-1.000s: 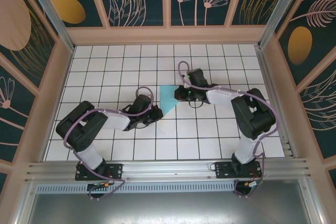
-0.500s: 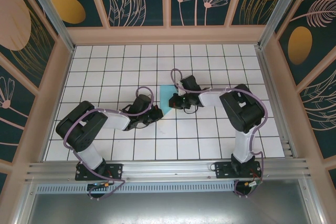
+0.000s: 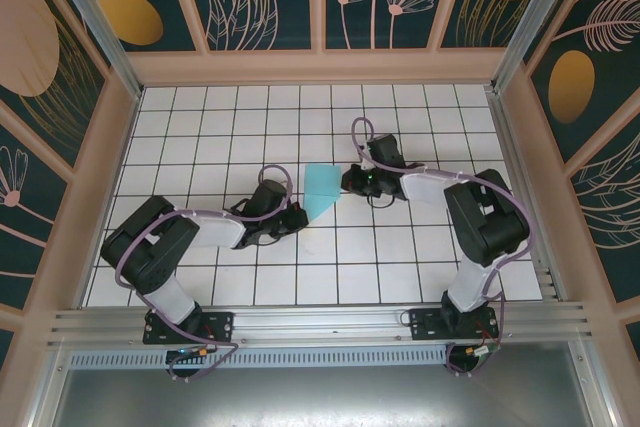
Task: Fold a paper plane with a square sheet of paper (pick it up from the middle)
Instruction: Third fold the triangle at the center of the table, then fourth fold the wing at the center of the table.
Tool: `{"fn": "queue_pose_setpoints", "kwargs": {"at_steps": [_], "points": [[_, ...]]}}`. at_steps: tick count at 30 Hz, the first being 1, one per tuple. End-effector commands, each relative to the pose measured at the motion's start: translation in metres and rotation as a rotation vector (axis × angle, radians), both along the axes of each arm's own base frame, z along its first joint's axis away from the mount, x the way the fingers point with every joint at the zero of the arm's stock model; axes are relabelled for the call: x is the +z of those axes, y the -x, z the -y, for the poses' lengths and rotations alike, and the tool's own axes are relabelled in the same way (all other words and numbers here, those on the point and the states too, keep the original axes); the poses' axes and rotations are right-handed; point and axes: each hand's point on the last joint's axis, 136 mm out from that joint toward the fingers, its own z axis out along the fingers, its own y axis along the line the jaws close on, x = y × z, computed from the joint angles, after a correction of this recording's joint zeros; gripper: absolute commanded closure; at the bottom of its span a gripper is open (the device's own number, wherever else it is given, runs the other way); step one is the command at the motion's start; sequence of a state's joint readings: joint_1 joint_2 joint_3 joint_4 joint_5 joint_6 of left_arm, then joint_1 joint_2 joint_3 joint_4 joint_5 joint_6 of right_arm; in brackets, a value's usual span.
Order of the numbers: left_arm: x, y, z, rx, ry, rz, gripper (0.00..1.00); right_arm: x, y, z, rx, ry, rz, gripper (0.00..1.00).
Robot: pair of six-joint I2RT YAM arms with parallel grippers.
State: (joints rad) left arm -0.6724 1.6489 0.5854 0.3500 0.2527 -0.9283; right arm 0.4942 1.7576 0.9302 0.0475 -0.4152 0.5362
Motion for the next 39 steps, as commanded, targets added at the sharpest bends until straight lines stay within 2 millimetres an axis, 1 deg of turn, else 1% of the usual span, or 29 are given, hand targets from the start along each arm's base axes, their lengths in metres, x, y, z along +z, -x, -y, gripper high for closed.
{"fn": "queue_pose_setpoints", "kwargs": {"at_steps": [1, 4, 7, 9, 15, 17, 18, 21, 28, 39], "points": [[0.028, -0.014, 0.004, -0.012, 0.014, 0.079, 0.94, 0.008, 0.014, -0.014, 0.015, -0.044, -0.007, 0.98], [0.038, -0.026, 0.006, 0.014, 0.006, 0.115, 0.89, 0.011, 0.020, -0.022, 0.019, -0.106, -0.025, 0.96], [0.039, -0.037, 0.006, 0.037, -0.016, 0.131, 0.89, 0.012, 0.018, -0.022, -0.004, -0.120, -0.033, 0.95], [0.037, -0.042, 0.008, 0.042, -0.028, 0.137, 0.89, 0.011, 0.018, -0.020, -0.023, -0.111, -0.039, 0.92], [0.025, -0.052, 0.010, 0.048, -0.069, 0.129, 0.89, 0.003, 0.019, -0.008, -0.098, -0.124, -0.079, 0.75], [0.026, -0.054, 0.009, 0.057, -0.079, 0.132, 0.89, 0.001, 0.019, -0.003, -0.123, -0.125, -0.087, 0.69], [0.015, -0.053, 0.006, 0.061, -0.102, 0.115, 0.89, 0.000, 0.018, -0.001, -0.134, -0.123, -0.089, 0.67], [0.006, -0.053, 0.000, 0.073, -0.139, 0.106, 0.90, -0.005, 0.018, 0.003, -0.154, -0.119, -0.106, 0.63], [-0.008, -0.052, -0.004, 0.078, -0.172, 0.090, 0.91, -0.011, 0.020, -0.007, -0.125, -0.158, -0.147, 0.63], [-0.009, -0.052, -0.005, 0.082, -0.176, 0.088, 0.92, -0.015, 0.017, -0.019, -0.089, -0.179, -0.173, 0.65]]}}
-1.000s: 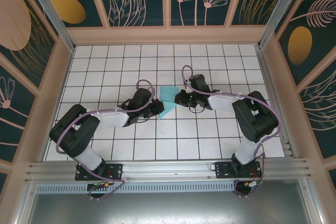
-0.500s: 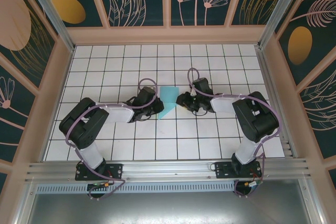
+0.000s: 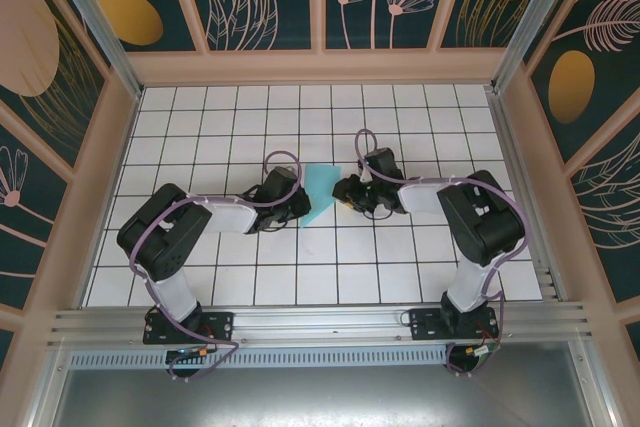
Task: Fold a paper plane with a square sheet of paper (pick it up from the middle)
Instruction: Fourth fold the wing at the center of the table.
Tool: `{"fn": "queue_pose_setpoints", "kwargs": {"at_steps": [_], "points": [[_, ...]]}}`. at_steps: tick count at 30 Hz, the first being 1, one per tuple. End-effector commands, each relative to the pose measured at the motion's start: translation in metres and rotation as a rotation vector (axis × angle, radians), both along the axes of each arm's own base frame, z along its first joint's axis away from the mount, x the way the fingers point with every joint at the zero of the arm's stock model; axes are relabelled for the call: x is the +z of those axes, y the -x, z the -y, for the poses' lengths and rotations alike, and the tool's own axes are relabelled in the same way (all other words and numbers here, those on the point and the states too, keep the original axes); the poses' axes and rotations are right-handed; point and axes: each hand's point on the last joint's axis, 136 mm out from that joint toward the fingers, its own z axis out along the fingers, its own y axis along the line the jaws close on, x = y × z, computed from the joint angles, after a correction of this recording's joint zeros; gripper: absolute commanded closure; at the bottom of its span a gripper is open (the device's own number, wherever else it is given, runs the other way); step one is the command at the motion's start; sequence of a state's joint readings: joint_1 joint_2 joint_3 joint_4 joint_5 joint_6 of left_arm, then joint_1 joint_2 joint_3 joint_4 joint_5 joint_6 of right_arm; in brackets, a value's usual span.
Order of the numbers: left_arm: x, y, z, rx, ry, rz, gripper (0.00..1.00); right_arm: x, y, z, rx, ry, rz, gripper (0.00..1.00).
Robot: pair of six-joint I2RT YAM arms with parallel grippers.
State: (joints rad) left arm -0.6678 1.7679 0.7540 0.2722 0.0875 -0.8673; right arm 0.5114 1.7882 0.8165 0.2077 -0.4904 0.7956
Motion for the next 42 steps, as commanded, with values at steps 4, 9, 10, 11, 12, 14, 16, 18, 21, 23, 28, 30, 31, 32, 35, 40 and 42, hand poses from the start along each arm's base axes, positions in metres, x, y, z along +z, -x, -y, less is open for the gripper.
{"fn": "queue_pose_setpoints", "kwargs": {"at_steps": [4, 9, 10, 11, 12, 14, 16, 18, 21, 23, 28, 30, 31, 32, 35, 40, 42], "points": [[-0.007, -0.002, -0.006, 0.008, -0.036, -0.003, 0.92, 0.009, -0.008, -0.014, 0.025, -0.054, 0.017, 0.69], [-0.005, -0.002, -0.005, 0.006, -0.033, -0.001, 0.92, 0.007, -0.009, -0.017, 0.029, -0.059, 0.009, 0.72], [-0.006, -0.002, -0.005, 0.007, -0.035, -0.001, 0.92, 0.007, -0.010, -0.018, 0.030, -0.062, 0.007, 0.72], [-0.006, -0.001, -0.005, 0.005, -0.035, -0.003, 0.92, 0.007, -0.009, -0.019, 0.032, -0.069, 0.004, 0.72], [-0.006, -0.001, -0.006, 0.006, -0.035, -0.002, 0.92, 0.007, -0.009, -0.020, 0.033, -0.077, 0.001, 0.73], [-0.006, -0.001, -0.006, 0.006, -0.035, -0.002, 0.92, 0.008, -0.010, -0.022, 0.034, -0.092, -0.003, 0.73], [-0.006, -0.001, -0.006, 0.007, -0.035, -0.002, 0.92, 0.009, -0.010, -0.024, 0.032, -0.107, -0.005, 0.74], [-0.006, -0.001, -0.006, 0.007, -0.035, -0.003, 0.92, 0.011, -0.010, -0.026, 0.029, -0.124, -0.011, 0.74], [-0.004, -0.002, -0.006, 0.006, -0.034, 0.002, 0.92, 0.009, -0.011, -0.028, 0.030, -0.138, -0.024, 0.75], [-0.003, -0.002, -0.006, 0.005, -0.035, 0.004, 0.92, 0.008, -0.011, -0.030, 0.030, -0.141, -0.036, 0.76], [0.008, -0.004, -0.005, 0.001, -0.028, 0.028, 0.89, 0.001, -0.013, -0.027, 0.013, -0.107, -0.059, 0.84], [0.016, -0.005, -0.004, -0.003, -0.020, 0.045, 0.88, 0.001, -0.016, -0.024, -0.002, -0.079, -0.052, 0.90], [0.016, -0.005, -0.005, -0.005, -0.022, 0.047, 0.86, 0.004, -0.018, -0.022, -0.011, -0.068, -0.045, 0.92], [0.029, -0.007, -0.003, -0.008, -0.005, 0.075, 0.85, 0.007, -0.020, -0.020, -0.023, -0.055, -0.036, 0.95], [0.047, -0.006, -0.004, -0.013, 0.015, 0.118, 0.77, 0.018, -0.022, -0.010, -0.059, -0.006, -0.002, 1.00], [0.080, -0.001, -0.007, -0.026, 0.072, 0.208, 0.62, 0.039, -0.017, 0.011, -0.130, 0.093, 0.040, 1.00], [0.092, 0.004, -0.007, -0.041, 0.106, 0.243, 0.55, 0.047, -0.014, 0.022, -0.176, 0.138, 0.044, 1.00]]}}
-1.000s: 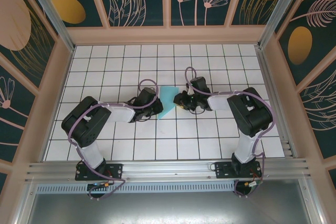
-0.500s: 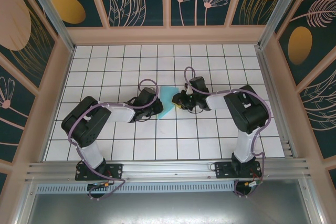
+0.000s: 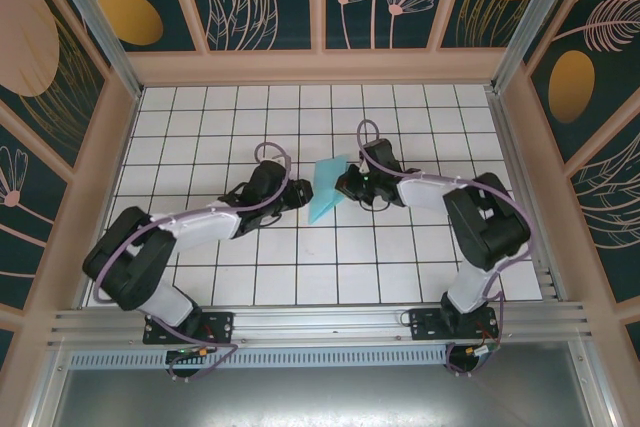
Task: Fold a paper plane with a square sheet of paper (pick it up from the middle)
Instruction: Fourth fold the wing at the center of the table.
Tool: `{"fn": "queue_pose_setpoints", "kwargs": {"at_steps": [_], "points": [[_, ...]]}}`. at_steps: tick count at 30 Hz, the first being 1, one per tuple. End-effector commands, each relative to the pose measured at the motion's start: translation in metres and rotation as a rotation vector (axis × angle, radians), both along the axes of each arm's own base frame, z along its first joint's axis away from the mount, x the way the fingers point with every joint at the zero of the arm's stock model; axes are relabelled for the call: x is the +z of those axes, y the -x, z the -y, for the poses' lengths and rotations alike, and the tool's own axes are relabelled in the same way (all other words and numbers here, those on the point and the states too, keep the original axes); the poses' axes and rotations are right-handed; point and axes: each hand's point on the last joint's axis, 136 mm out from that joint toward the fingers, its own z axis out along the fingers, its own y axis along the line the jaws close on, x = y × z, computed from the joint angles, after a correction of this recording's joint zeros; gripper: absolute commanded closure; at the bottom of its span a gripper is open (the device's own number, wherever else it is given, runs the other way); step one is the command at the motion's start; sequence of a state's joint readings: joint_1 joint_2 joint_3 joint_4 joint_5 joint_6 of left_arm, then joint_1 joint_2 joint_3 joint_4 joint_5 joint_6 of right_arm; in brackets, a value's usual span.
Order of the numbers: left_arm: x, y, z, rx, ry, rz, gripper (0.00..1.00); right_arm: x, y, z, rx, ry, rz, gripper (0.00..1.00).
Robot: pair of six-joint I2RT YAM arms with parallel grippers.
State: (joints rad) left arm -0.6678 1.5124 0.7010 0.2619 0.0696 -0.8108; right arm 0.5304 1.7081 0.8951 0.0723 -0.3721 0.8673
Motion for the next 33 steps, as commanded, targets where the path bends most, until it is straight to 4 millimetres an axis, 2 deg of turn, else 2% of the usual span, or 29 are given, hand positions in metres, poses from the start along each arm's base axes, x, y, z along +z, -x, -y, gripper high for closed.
{"fn": "queue_pose_setpoints", "kwargs": {"at_steps": [1, 5, 10, 14, 20, 27, 33], "points": [[0.017, 0.005, -0.002, -0.028, 0.041, 0.072, 0.53, 0.017, 0.007, 0.019, -0.076, 0.116, 0.022, 1.00], [0.027, 0.017, -0.001, -0.088, 0.075, 0.127, 0.48, 0.022, 0.025, 0.024, -0.139, 0.161, -0.012, 1.00], [0.024, 0.035, 0.003, -0.173, 0.127, 0.165, 0.40, 0.025, 0.044, 0.020, -0.239, 0.100, -0.055, 1.00], [0.018, 0.046, 0.007, -0.229, 0.124, 0.196, 0.36, 0.022, 0.048, 0.016, -0.300, 0.075, -0.093, 1.00], [0.012, 0.058, 0.016, -0.297, 0.004, 0.310, 0.28, 0.010, 0.052, 0.014, -0.354, 0.062, -0.169, 1.00], [0.008, 0.059, 0.028, -0.383, -0.123, 0.415, 0.18, 0.002, 0.055, 0.013, -0.395, 0.044, -0.253, 1.00], [-0.004, 0.052, 0.042, -0.489, -0.266, 0.502, 0.20, -0.002, 0.057, 0.014, -0.398, 0.032, -0.314, 1.00]]}}
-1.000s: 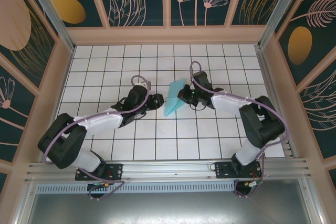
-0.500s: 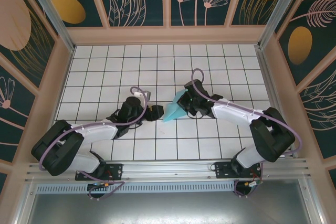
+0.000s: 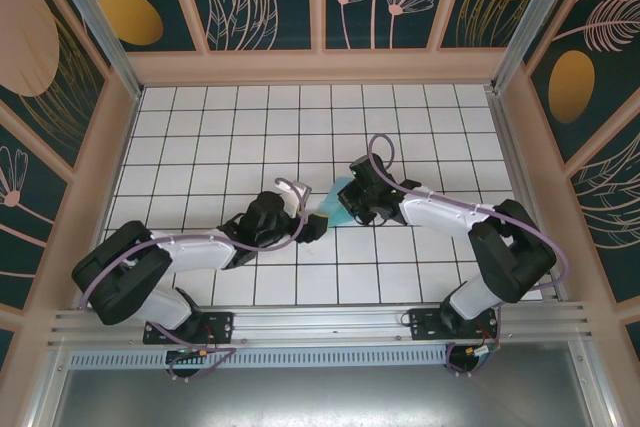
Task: Fold a paper plane with a square sheet of paper (pick it up from the middle)
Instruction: Fourth fold the wing at the center of the table.
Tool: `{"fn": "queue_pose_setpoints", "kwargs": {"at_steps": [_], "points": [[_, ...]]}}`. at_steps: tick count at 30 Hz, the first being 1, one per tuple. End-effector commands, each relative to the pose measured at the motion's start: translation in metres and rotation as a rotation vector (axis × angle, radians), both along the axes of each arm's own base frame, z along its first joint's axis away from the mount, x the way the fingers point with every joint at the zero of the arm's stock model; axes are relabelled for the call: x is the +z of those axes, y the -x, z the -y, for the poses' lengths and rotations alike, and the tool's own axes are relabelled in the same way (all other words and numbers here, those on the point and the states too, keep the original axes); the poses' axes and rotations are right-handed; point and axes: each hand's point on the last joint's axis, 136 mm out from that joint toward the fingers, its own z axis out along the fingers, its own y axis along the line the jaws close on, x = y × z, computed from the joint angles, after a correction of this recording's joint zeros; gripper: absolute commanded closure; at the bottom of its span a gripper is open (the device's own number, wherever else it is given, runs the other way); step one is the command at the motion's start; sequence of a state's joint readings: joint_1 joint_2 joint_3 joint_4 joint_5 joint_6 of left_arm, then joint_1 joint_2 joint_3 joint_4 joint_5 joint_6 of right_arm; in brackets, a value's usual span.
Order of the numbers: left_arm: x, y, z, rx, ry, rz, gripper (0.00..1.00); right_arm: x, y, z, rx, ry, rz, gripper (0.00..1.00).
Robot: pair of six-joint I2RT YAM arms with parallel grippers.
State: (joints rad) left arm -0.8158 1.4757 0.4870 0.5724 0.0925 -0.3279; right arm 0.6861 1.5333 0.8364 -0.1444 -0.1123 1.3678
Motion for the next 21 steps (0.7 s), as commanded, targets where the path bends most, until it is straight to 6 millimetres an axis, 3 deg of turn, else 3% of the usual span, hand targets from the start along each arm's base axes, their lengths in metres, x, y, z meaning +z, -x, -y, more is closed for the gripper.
{"fn": "queue_pose_setpoints", "kwargs": {"at_steps": [1, 10, 21], "points": [[0.004, -0.007, 0.013, -0.076, -0.088, 0.138, 0.21, -0.007, 0.005, 0.002, -0.018, -0.009, -0.077, 1.00], [-0.015, -0.009, 0.035, -0.191, -0.144, 0.160, 0.29, -0.011, 0.004, 0.002, -0.019, -0.034, -0.120, 1.00], [-0.042, -0.011, 0.044, -0.243, -0.199, 0.134, 0.41, -0.011, 0.001, 0.001, -0.010, -0.058, -0.142, 1.00]]}}
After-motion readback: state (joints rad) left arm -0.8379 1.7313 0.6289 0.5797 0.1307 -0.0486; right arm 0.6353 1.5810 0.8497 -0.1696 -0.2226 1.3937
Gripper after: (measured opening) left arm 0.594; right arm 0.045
